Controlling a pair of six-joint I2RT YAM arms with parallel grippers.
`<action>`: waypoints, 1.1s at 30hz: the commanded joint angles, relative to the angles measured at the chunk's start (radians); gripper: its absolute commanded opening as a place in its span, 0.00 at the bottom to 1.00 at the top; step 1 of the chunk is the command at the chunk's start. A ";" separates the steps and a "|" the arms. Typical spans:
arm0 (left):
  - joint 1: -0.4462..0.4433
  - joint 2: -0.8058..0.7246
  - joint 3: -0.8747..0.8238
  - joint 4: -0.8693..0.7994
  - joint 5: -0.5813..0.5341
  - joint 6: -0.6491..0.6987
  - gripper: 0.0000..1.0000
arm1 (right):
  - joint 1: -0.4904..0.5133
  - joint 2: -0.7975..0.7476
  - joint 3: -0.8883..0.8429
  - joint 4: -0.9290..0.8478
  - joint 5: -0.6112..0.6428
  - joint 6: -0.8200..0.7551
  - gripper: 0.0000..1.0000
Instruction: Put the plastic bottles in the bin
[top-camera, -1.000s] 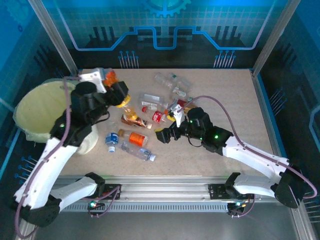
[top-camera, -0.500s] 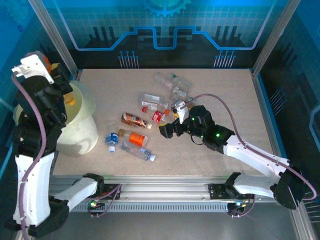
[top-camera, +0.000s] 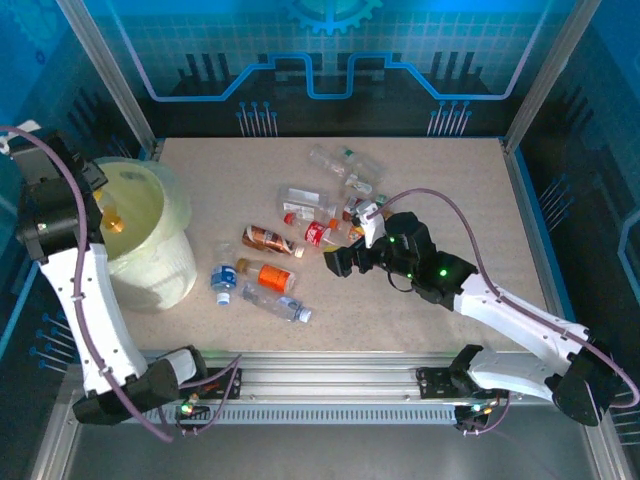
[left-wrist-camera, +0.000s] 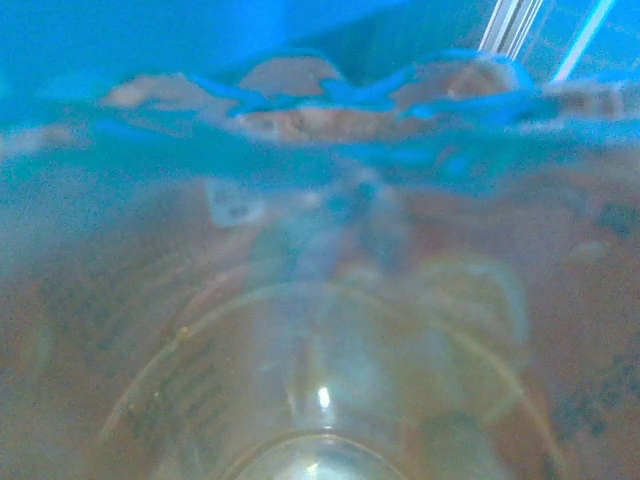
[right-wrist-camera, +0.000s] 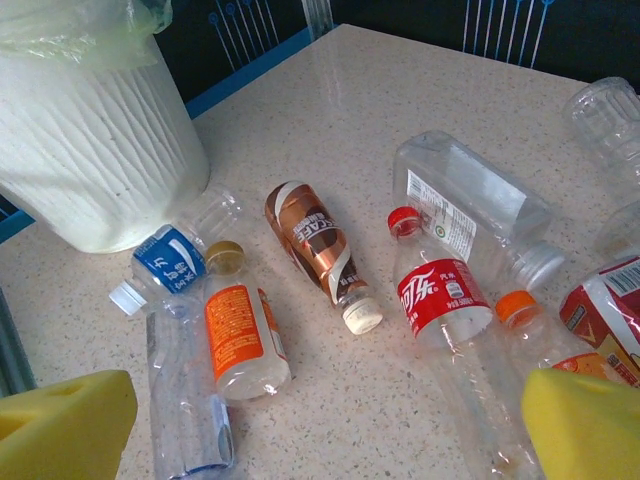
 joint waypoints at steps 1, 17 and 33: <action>0.038 0.008 -0.075 -0.014 0.182 -0.058 0.57 | -0.011 -0.019 0.001 -0.030 0.007 0.006 1.00; 0.078 -0.015 -0.358 0.063 0.218 -0.191 0.71 | -0.012 0.001 0.006 0.005 0.044 -0.025 1.00; 0.065 -0.156 -0.217 -0.040 0.323 -0.232 0.99 | -0.175 0.046 -0.018 -0.148 0.203 0.187 1.00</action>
